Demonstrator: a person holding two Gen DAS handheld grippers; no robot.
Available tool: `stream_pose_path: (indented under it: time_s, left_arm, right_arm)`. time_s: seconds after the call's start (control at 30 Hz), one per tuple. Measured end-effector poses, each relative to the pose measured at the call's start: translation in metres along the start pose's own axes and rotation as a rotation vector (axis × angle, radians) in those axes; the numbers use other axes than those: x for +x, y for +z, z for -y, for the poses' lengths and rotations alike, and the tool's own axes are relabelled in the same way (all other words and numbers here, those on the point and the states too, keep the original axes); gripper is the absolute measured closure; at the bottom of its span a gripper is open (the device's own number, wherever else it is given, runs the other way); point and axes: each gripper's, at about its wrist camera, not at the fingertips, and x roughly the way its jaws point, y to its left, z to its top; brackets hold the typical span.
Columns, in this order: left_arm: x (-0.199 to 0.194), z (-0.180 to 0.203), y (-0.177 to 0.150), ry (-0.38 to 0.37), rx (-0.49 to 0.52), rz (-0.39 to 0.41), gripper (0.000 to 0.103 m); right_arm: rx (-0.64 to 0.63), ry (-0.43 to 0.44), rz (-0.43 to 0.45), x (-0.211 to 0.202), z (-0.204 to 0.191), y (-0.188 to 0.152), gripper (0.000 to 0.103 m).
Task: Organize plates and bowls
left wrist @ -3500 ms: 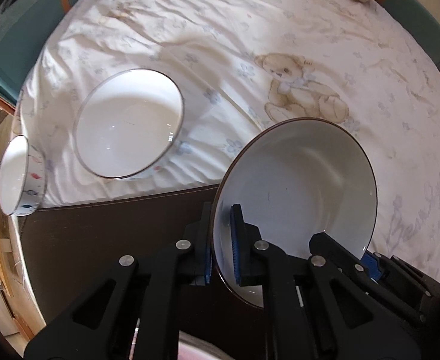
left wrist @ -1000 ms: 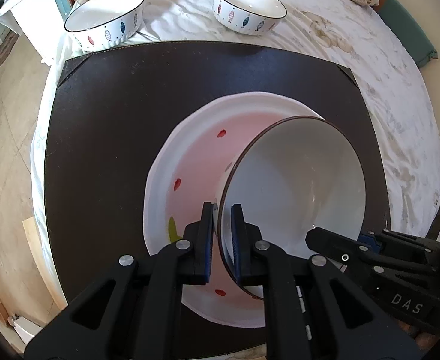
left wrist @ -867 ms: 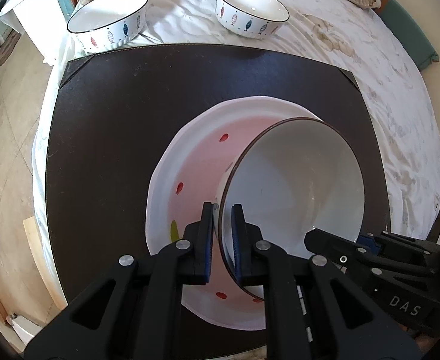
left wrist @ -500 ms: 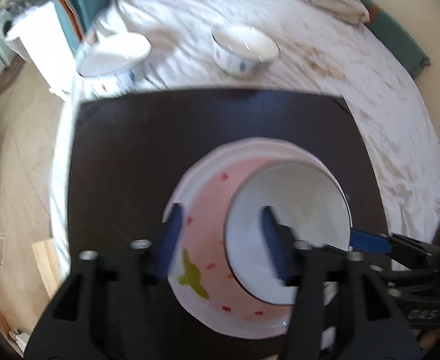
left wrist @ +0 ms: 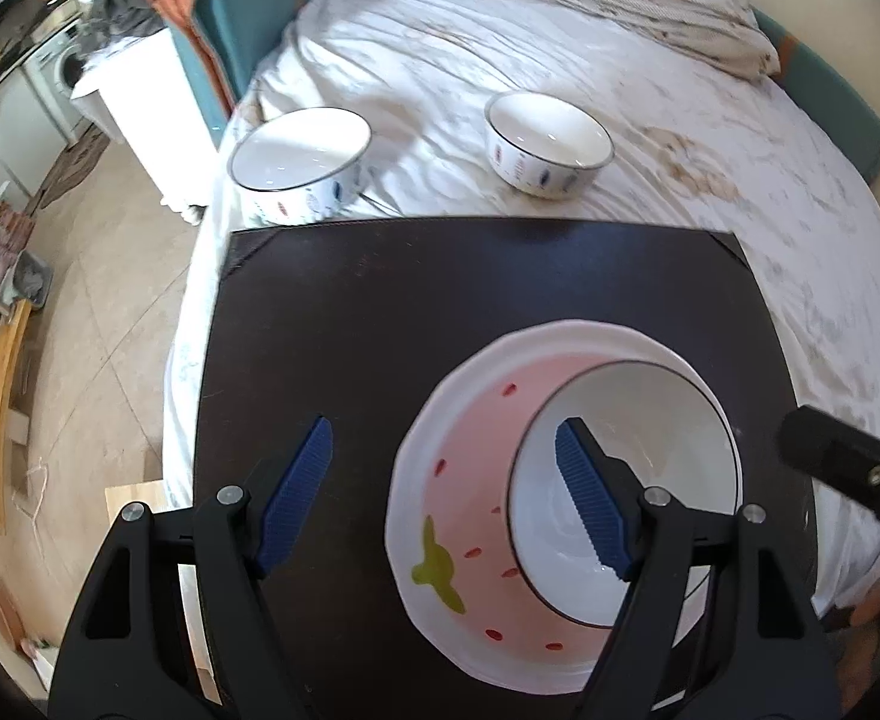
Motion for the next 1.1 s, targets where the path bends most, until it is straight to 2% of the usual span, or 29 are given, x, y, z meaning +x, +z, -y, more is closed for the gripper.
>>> stream_pose_path:
  time_s: [0.1, 0.33, 0.5, 0.8, 0.93, 1.03, 1.1]
  left_arm:
    - [-0.004, -0.004, 0.002, -0.013, -0.029, 0.010, 0.029]
    - [-0.016, -0.003, 0.024, -0.004, -0.029, 0.040, 0.029]
    - [-0.016, -0.008, 0.056, 0.059, -0.048, 0.059, 0.029]
    - [0.014, -0.007, 0.116, 0.031, -0.084, -0.003, 0.029]
    - [0.037, 0.005, 0.143, -0.011, -0.091, -0.045, 0.029]
    - [0.067, 0.020, 0.165, -0.056, -0.098, -0.089, 0.029]
    - [0.082, 0.026, 0.177, -0.055, -0.093, -0.099, 0.029]
  right_arm:
    - [-0.024, -0.024, 0.043, -0.008, -0.005, 0.003, 0.010]
    - [-0.054, -0.059, 0.061, -0.016, -0.007, 0.016, 0.010]
    - [-0.062, -0.071, 0.119, -0.025, -0.001, 0.047, 0.010]
    - [-0.038, -0.100, 0.139, -0.005, 0.017, 0.113, 0.010]
    - [0.075, -0.069, 0.104, 0.009, 0.039, 0.136, 0.010]
    - [0.187, -0.003, 0.078, 0.017, 0.054, 0.144, 0.010]
    - [0.236, 0.029, 0.058, 0.025, 0.062, 0.149, 0.010]
